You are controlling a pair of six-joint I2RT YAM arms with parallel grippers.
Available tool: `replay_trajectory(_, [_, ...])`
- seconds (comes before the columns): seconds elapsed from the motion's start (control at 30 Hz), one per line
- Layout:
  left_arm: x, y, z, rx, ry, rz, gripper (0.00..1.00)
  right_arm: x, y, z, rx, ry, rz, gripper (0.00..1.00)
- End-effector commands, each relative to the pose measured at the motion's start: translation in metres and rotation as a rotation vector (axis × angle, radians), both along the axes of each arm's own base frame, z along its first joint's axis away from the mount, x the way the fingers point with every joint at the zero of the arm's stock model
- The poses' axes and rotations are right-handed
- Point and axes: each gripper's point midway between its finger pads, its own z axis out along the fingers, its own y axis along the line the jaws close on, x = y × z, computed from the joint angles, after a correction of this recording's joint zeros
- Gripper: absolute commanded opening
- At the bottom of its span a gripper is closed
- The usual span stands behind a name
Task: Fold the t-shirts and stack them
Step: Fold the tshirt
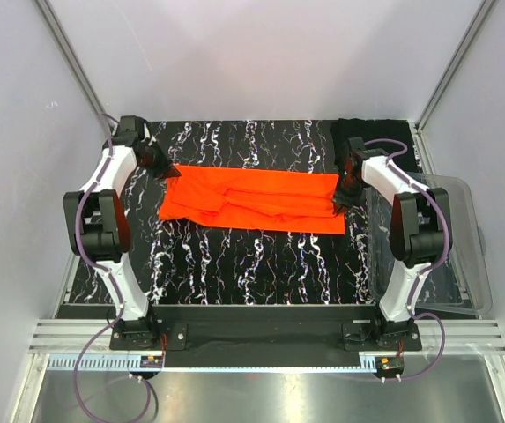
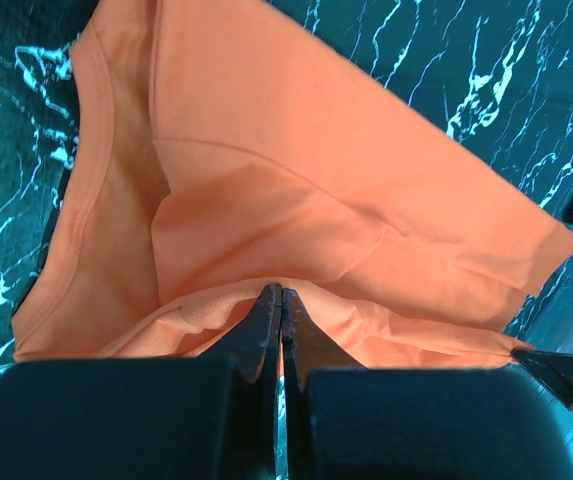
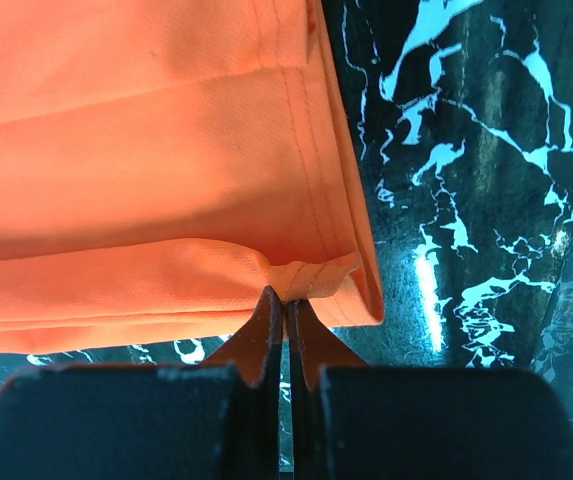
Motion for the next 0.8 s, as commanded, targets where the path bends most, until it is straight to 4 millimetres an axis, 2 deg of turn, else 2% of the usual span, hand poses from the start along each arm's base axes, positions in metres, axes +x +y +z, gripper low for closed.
replay_trajectory(0.0, [0.02,-0.002,0.017,-0.017,-0.069,-0.007,0.0,0.013,-0.001,0.008,0.0,-0.025,0.008,0.0])
replay_trajectory(0.2, [0.022,0.001,0.006,-0.007,-0.045,-0.001,0.0,0.02,-0.002,0.0,-0.005,-0.013,0.01,0.0])
replay_trajectory(0.6, [0.031,-0.001,-0.002,-0.012,-0.038,-0.031,0.0,0.028,-0.012,-0.011,-0.017,0.007,-0.009,0.0])
replay_trajectory(0.67, [0.035,0.002,-0.003,0.003,-0.036,-0.029,0.06,0.034,-0.012,-0.014,-0.015,0.004,-0.004,0.0])
replay_trajectory(0.7, [0.034,0.005,-0.004,0.019,-0.028,-0.032,0.23,0.037,-0.013,-0.015,-0.016,0.005,0.001,0.01])
replay_trajectory(0.73, [0.038,0.009,0.001,0.044,-0.04,-0.028,0.27,0.038,-0.014,-0.022,-0.02,0.021,0.004,0.02])
replay_trajectory(0.77, [0.035,0.012,0.002,0.071,-0.026,-0.039,0.31,0.043,-0.016,-0.02,-0.023,0.013,0.012,0.04])
